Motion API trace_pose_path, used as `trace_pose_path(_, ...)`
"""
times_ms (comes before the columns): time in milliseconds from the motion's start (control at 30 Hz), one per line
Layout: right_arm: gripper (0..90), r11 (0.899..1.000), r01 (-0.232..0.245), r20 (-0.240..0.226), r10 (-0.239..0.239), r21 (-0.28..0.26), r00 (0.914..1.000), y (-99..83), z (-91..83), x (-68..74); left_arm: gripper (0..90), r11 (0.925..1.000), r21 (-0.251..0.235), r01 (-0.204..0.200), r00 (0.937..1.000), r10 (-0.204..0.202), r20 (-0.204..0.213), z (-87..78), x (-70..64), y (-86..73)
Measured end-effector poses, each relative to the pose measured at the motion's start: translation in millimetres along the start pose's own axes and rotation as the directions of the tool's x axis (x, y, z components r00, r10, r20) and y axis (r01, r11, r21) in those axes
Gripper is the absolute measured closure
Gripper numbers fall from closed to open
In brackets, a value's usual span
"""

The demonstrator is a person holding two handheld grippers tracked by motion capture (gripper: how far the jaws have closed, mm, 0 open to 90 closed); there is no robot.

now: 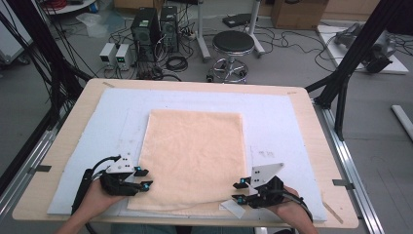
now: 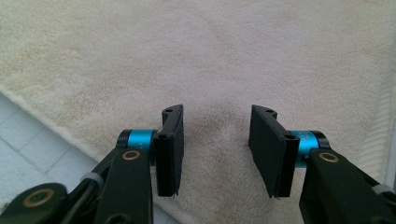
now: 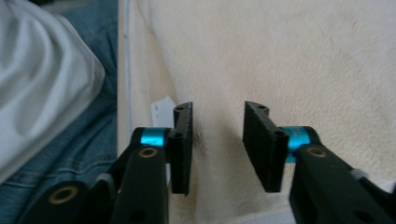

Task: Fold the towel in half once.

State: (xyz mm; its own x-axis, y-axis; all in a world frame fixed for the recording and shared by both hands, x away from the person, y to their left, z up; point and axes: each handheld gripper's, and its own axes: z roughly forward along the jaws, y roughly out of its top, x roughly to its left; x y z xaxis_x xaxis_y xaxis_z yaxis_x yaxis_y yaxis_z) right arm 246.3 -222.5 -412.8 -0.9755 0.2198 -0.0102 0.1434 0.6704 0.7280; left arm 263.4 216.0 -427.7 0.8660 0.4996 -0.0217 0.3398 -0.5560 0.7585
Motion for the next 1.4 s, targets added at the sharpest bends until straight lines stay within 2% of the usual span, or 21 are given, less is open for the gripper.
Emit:
trace_pose_path(33,78.6,1.0,-0.001,-0.004,0.001,0.005,1.0,-0.8,2.2,0.5,56.6,1.0,-0.004,-0.007,1.0,0.007,0.0,-0.6,-0.7,0.4)
trace_pose_path(100,83.9,1.0,-0.006,-0.009,0.006,0.031,0.9999,-0.4,3.3,0.8,58.4,0.9999,-0.009,-0.012,0.9999,0.012,0.003,-1.5,-1.6,1.3)
trace_pose_path(167,84.0,1.0,-0.014,-0.033,0.015,0.017,0.9994,3.0,-1.4,1.9,58.9,0.9997,-0.02,-0.015,0.9999,0.015,0.005,-2.9,-1.6,2.1)
trace_pose_path(233,84.0,1.0,-0.026,-0.03,0.026,-0.016,0.9992,7.6,-8.7,1.3,59.2,0.9996,-0.027,-0.012,0.9999,0.012,0.0,-3.2,-0.3,3.0)
trace_pose_path(267,84.0,0.999,-0.037,-0.032,0.036,-0.026,0.9988,9.6,-10.6,-1.3,59.2,0.9996,-0.027,-0.013,0.9999,0.012,-0.005,-2.6,1.3,3.5)
trace_pose_path(333,81.3,0.997,-0.072,-0.04,0.071,-0.011,0.9967,11.8,-7.7,-10.9,59.2,0.9996,-0.028,-0.007,0.9999,0.007,-0.009,0.4,4.4,5.1)
trace_pose_path(400,72.4,0.991,-0.128,-0.019,0.129,0.029,0.9915,11.3,1.6,-24.2,59.0,0.9998,-0.02,-0.004,0.9998,0.003,-0.022,4.3,7.2,7.1)
trace_pose_path(467,71.2,0.987,-0.149,0.048,0.146,0.06,0.9881,8.7,12.4,-35.9,58.6,0.9998,-0.018,-0.007,0.9996,0.007,-0.028,7.4,9.7,8.3)
trace_pose_path(500,71.0,0.982,-0.174,0.059,0.17,0.071,0.9836,6.8,17.0,-41.6,58.4,0.9998,-0.017,-0.008,0.9995,0.007,-0.03,7.9,10.4,8.8)
trace_pose_path(567,70.3,0.974,-0.214,0.075,0.209,0.075,0.9751,3.8,22.5,-50.5,57.9,0.9998,-0.02,-0.007,0.9996,0.006,-0.029,8.4,10.6,8.8)
trace_pose_path(633,66.8,0.974,-0.219,0.103,0.212,0.058,0.9717,3.3,21.3,-53.7,57.3,0.9998,-0.021,-0.001,0.9994,0.001,-0.034,8.1,9.9,8.0)
trace_pose_path(667,65.9,0.977,-0.211,0.118,0.204,0.044,0.9718,3.5,19.2,-53.3,56.8,0.9998,-0.021,0.001,0.9994,-0.001,-0.034,7.9,9.8,7.5)
trace_pose_path(700,66.0,0.98,-0.194,0.112,0.19,0.032,0.9755,4.0,16.1,-51.9,56.4,0.9998,-0.021,-0.003,0.9994,0.002,-0.035,7.6,10.0,7.1)
trace_pose_path(767,69.4,0.986,-0.164,0.135,0.162,0.002,0.9774,5.1,9.7,-46.5,55.5,0.9998,-0.019,0.0,0.9993,-0.001,-0.037,7.0,10.2,6.5)
trace_pose_path(833,74.3,0.992,-0.129,0.103,0.129,-0.005,0.9863,5.1,6.4,-41.5,55.5,0.9997,-0.023,0.001,0.9993,-0.001,-0.037,6.9,9.6,6.2)
trace_pose_path(967,73.7,0.996,-0.085,0.022,0.085,0.031,0.9962,-0.2,11.7,-36.7,55.5,0.9998,-0.019,0.002,0.9993,-0.003,-0.038,6.4,8.4,5.4)
trace_pose_path(1033,75.2,0.996,-0.073,0.015,0.072,0.048,0.9973,-2.1,14.6,-35.5,55.5,0.9998,-0.02,-0.004,0.9994,0.003,-0.036,5.9,8.2,5.5)
trace_pose_path(1133,87.0,0.996,-0.076,0.017,0.075,0.055,0.997,-2.7,18.1,-35.0,55.4,0.9997,-0.023,0.003,0.9994,-0.004,-0.033,7.1,7.4,5.4)
trace_pose_path(1233,88.8,0.994,-0.086,0.012,0.086,0.062,0.9963,-0.8,16.7,-35.3,55.4,0.9998,-0.02,-0.002,0.9996,0.001,-0.029,7.6,7.7,5.7)
trace_pose_path(1300,88.9,0.994,-0.094,-0.002,0.094,0.049,0.9956,2.9,9.5,-33.4,55.4,0.9997,-0.023,-0.001,0.9995,0.0,-0.032,6.9,7.8,5.7)
trace_pose_path(1400,89.0,0.997,-0.078,0.01,0.078,0.013,0.9969,12.2,-8.2,-21.9,55.3,0.9997,-0.026,-0.002,0.9995,0.001,-0.032,5.5,8.7,5.7)
